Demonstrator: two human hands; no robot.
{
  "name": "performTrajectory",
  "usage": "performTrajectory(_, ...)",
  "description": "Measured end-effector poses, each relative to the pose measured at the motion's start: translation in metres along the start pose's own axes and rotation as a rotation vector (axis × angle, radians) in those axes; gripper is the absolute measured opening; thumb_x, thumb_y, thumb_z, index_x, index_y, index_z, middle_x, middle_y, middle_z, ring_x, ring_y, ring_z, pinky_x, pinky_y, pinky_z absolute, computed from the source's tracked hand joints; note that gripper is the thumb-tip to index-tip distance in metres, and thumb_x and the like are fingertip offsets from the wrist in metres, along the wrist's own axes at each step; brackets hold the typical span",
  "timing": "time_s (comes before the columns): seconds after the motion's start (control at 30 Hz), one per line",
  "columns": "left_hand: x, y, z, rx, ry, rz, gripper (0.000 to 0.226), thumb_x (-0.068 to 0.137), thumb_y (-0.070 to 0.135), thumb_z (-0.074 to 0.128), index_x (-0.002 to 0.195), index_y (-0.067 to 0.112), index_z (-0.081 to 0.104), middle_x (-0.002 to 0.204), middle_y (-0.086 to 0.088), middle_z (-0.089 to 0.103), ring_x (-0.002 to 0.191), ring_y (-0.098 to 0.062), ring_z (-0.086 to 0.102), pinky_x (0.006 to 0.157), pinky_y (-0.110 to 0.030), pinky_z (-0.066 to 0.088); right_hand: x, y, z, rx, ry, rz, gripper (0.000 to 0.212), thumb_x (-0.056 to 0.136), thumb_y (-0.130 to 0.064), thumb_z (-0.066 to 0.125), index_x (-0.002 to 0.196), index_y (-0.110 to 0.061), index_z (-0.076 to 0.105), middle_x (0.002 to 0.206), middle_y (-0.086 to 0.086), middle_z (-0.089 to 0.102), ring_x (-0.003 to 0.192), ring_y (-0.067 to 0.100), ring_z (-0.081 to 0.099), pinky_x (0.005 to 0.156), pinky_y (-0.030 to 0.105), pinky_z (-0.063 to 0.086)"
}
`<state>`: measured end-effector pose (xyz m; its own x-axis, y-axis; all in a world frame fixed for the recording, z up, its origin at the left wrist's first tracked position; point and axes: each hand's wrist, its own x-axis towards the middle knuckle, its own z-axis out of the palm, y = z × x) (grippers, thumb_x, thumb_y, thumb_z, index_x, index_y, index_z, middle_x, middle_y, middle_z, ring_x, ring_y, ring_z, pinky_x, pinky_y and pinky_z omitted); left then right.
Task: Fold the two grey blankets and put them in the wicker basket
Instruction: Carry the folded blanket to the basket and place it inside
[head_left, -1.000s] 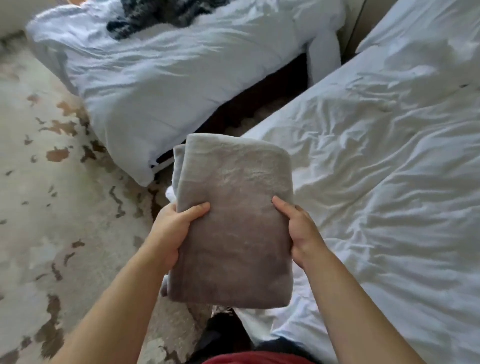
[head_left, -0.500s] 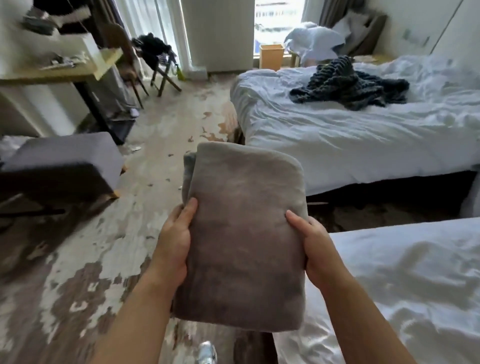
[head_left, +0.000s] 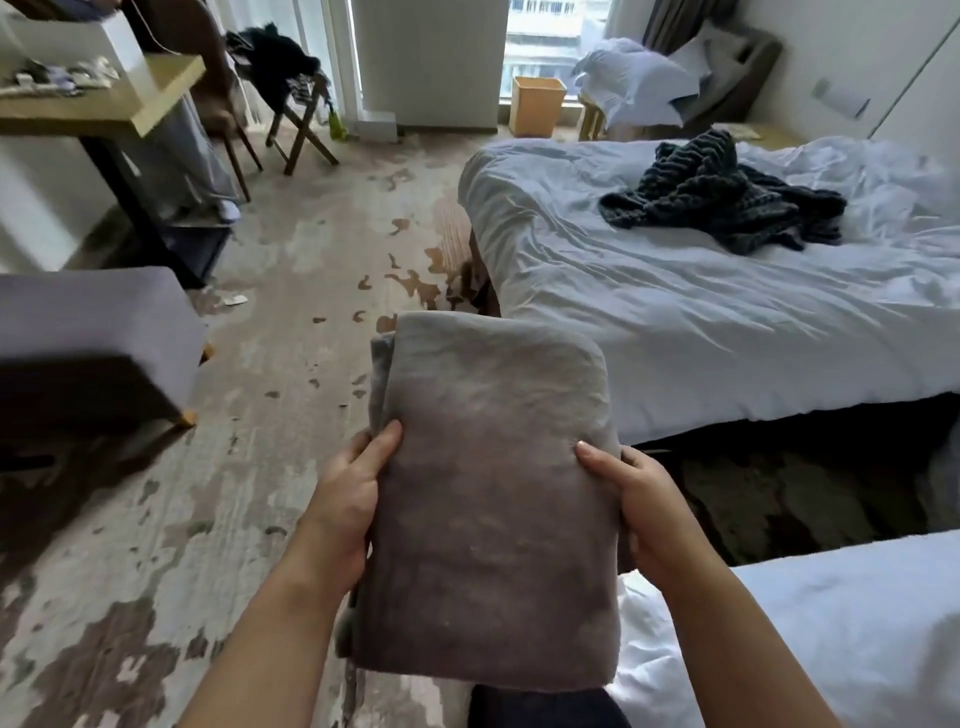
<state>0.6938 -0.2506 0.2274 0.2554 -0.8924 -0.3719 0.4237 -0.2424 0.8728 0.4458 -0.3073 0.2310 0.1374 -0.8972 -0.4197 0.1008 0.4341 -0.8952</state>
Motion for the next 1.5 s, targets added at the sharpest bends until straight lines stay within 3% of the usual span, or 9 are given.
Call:
performTrajectory(0.1, 0.077, 0.018, 0.005, -0.018, -0.005, -0.032, 0.045, 0.071, 0.044, 0.069, 0.106, 0.017, 0.067, 0.101, -0.007, 0.074, 0.092, -0.020, 0.072, 0.062, -0.025, 0.057, 0.074, -0.017, 0.016, 0.018, 0.026, 0.022, 0.030, 0.080, -0.019, 0.071, 0.103, 0.000, 0.068, 0.097, 0.019, 0.073, 0.092, 0.032, 0.071, 0.086, 0.043, 0.055)
performTrajectory(0.27, 0.213, 0.075, 0.010, -0.018, 0.034, -0.034, 0.046, 0.068, 0.042, 0.070, 0.107, 0.018, 0.066, 0.101, -0.006, 0.074, 0.090, -0.018, 0.072, 0.061, -0.023, 0.057, 0.224, -0.068, 0.061, 0.020, -0.013, 0.036, 0.026, 0.081, -0.017, 0.070, 0.102, -0.002, 0.068, 0.093, 0.017, 0.074, 0.083, 0.028, 0.073, 0.062, 0.028, 0.057)
performTrajectory(0.5, 0.355, 0.177, -0.021, -0.068, 0.184, 0.037, 0.026, 0.073, 0.041, 0.069, 0.092, 0.023, 0.074, 0.102, -0.005, 0.074, 0.091, -0.018, 0.072, 0.062, -0.023, 0.056, 0.398, -0.156, 0.172, -0.043, -0.164, 0.037, 0.031, 0.079, -0.022, 0.072, 0.106, -0.008, 0.069, 0.099, 0.013, 0.074, 0.092, 0.029, 0.071, 0.081, 0.039, 0.056)
performTrajectory(0.63, 0.457, 0.222, -0.053, -0.090, 0.244, 0.042, 0.015, 0.078, 0.038, 0.067, 0.086, 0.029, 0.076, 0.098, -0.004, 0.075, 0.088, -0.018, 0.072, 0.060, -0.023, 0.056, 0.501, -0.176, 0.237, -0.102, -0.233, 0.052, 0.033, 0.076, -0.029, 0.075, 0.102, -0.009, 0.071, 0.098, 0.011, 0.075, 0.091, 0.026, 0.072, 0.073, 0.035, 0.058)
performTrajectory(0.73, 0.551, 0.252, -0.074, -0.087, 0.253, 0.023, 0.015, 0.088, 0.031, 0.062, 0.086, 0.024, 0.075, 0.097, -0.007, 0.075, 0.085, -0.019, 0.073, 0.058, -0.023, 0.056, 0.581, -0.191, 0.285, -0.110, -0.187, 0.063, 0.030, 0.077, -0.027, 0.075, 0.100, -0.008, 0.071, 0.097, 0.012, 0.074, 0.089, 0.028, 0.072, 0.080, 0.041, 0.056)
performTrajectory(0.87, 0.683, 0.308, -0.082, -0.076, 0.188, -0.021, 0.016, 0.092, 0.025, 0.058, 0.098, 0.015, 0.069, 0.096, -0.010, 0.075, 0.084, -0.022, 0.073, 0.058, -0.026, 0.057, 0.679, -0.232, 0.333, -0.092, -0.087, 0.054, 0.030, 0.080, -0.021, 0.072, 0.104, -0.004, 0.069, 0.098, 0.015, 0.074, 0.090, 0.029, 0.072, 0.078, 0.038, 0.056)
performTrajectory(1.2, 0.986, 0.412, -0.017, -0.020, -0.056, -0.136, 0.021, 0.092, 0.019, 0.055, 0.107, 0.011, 0.066, 0.097, -0.012, 0.074, 0.085, -0.022, 0.072, 0.060, -0.026, 0.057, 0.913, -0.348, 0.363, 0.028, 0.150, -0.002, 0.023, 0.081, -0.017, 0.071, 0.101, -0.007, 0.071, 0.094, 0.012, 0.075, 0.083, 0.025, 0.073, 0.058, 0.025, 0.055)
performTrajectory(1.5, 1.261, 0.525, 0.051, 0.016, 0.068, -0.093, 0.028, 0.092, 0.019, 0.051, 0.111, 0.005, 0.066, 0.090, -0.012, 0.075, 0.076, -0.020, 0.073, 0.055, -0.024, 0.055, 1.202, -0.493, 0.403, 0.074, 0.023, 0.009, 0.024, 0.081, -0.013, 0.068, 0.104, -0.006, 0.069, 0.094, 0.012, 0.075, 0.081, 0.025, 0.073, 0.057, 0.025, 0.055)
